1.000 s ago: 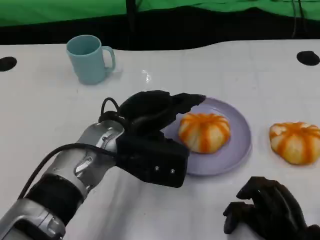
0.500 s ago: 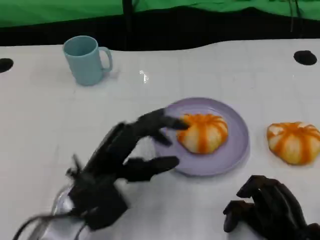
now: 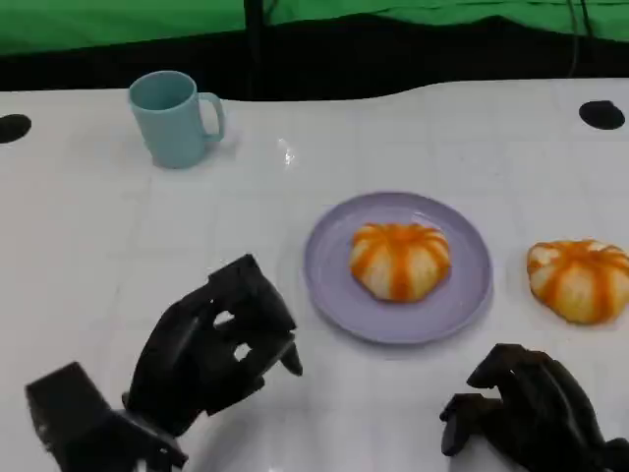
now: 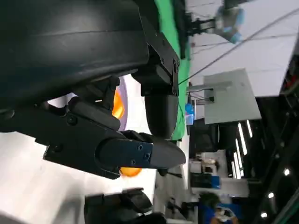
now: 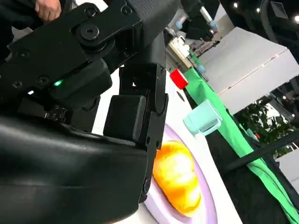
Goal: Grasp the bread from the table and place it into the plate.
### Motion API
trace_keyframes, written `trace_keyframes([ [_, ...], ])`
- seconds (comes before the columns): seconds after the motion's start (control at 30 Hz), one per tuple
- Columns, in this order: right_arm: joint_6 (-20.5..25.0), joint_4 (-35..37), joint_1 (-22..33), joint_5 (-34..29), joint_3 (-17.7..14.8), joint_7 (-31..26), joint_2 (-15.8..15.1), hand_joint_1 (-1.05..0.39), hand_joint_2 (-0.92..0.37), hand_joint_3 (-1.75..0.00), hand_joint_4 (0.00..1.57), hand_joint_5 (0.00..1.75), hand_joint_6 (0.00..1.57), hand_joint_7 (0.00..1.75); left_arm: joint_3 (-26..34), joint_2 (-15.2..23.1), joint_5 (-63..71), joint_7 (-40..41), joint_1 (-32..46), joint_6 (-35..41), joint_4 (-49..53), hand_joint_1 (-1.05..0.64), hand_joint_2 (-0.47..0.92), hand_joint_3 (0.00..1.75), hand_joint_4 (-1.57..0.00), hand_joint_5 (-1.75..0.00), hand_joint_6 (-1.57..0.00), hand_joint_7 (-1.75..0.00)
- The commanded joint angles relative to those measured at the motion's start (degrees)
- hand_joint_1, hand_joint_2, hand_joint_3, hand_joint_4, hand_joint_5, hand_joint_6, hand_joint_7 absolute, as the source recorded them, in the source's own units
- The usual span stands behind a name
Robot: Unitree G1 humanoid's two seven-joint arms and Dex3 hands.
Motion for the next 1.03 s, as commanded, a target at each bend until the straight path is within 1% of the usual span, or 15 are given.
trace_keyframes([
  [0.03,-0.34,-0.67,0.37,0.10,-0.19,0.25,-0.68,-1.03,-0.74,-0.01,1.57,0.73,1.57,0.36,2.93,-1.59,-5.26,-3.41,3.01,6.49,-1.70,-0.63,0.92,0.23,-0.81,-1.75,-0.60,-1.74],
  [0.23,0.63,-1.15,0.47,0.38,-0.32,-0.09,-0.78,-1.03,-0.73,0.00,1.57,0.73,1.57,0.36,6.33,-2.76,-9.82,-6.84,4.18,15.48,-2.61,-0.71,0.92,0.20,-0.86,-1.75,-0.62,-1.75],
  [0.43,1.01,-1.87,0.91,0.62,-0.29,0.16,-0.76,-1.03,-0.72,0.00,1.57,0.72,1.57,0.36,9.14,-2.96,-10.24,-9.75,4.33,19.81,-1.90,-0.74,0.92,0.17,-0.89,-1.75,-0.64,-1.75],
  [0.8,1.86,-2.66,1.30,0.68,-0.43,-0.25,-0.76,-1.02,-0.72,0.00,1.57,0.71,1.57,0.33,11.71,-3.82,-8.76,-12.78,3.78,21.04,-0.34,-0.73,0.92,0.18,-0.87,-1.75,-0.62,-1.75],
  [1.03,0.14,0.37,-0.27,0.46,-1.25,0.35,-0.86,-1.03,-0.72,-0.01,1.57,0.71,1.57,0.34,13.04,-4.29,-7.70,-14.85,1.02,19.61,4.64,-0.73,0.92,0.12,-0.86,-1.75,-0.63,-1.75],
])
